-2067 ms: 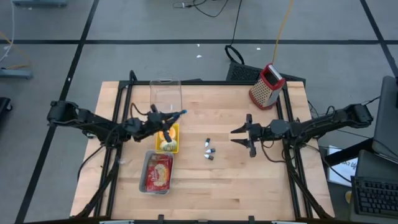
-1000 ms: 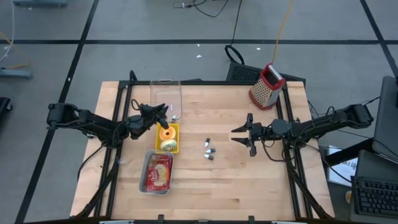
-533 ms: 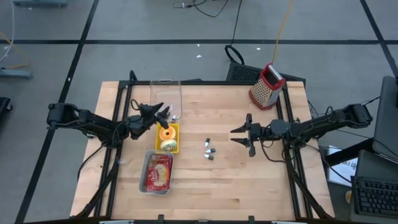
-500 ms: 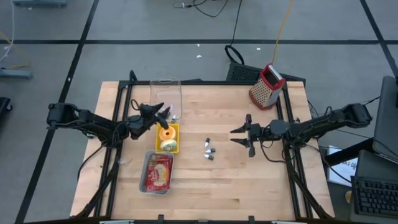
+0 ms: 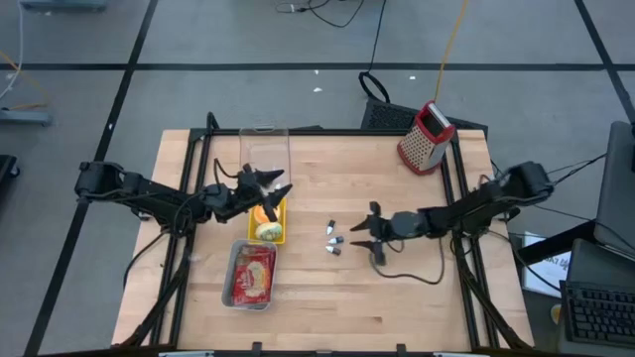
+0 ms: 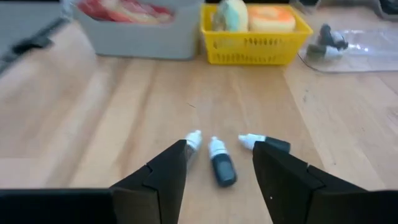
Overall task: Pick & Place Food Item
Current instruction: Put the blue food coloring bottle into the transparent bin
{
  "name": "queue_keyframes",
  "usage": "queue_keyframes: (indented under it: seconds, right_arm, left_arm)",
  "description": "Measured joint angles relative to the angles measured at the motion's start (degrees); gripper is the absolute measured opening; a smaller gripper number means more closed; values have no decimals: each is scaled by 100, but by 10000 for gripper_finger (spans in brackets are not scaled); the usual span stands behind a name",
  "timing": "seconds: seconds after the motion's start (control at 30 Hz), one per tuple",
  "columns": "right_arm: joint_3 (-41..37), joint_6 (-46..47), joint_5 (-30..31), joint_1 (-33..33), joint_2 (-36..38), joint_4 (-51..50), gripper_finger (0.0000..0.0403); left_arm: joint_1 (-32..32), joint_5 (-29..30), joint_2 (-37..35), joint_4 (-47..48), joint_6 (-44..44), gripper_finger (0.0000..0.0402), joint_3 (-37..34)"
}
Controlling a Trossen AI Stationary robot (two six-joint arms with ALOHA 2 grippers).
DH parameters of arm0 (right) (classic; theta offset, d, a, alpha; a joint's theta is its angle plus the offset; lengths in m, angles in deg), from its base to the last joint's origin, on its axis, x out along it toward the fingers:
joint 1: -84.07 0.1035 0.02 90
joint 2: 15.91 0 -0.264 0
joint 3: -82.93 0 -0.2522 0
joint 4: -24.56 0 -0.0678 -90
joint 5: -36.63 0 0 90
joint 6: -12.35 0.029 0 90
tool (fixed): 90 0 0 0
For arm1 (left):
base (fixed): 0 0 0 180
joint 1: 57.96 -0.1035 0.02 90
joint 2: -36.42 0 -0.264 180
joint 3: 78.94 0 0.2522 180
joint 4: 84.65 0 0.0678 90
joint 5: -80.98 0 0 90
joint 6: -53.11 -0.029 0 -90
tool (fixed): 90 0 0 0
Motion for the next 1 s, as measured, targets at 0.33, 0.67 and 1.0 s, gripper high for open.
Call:
queue_keyframes:
  seconds: [0.33,0.67,1.0]
  right_arm:
    - [856,-448,-601,-228,-1506,20,172]
    - [1055,-490,-595,-526,-2245,133,168]
    - [1059,-582,-627,-565,-2416,193,155]
  left_arm:
    - [188,-101,2,634,314,258,161]
    - [210,-101,2,992,705,258,163]
    - [210,-101,2,1021,694,257,163]
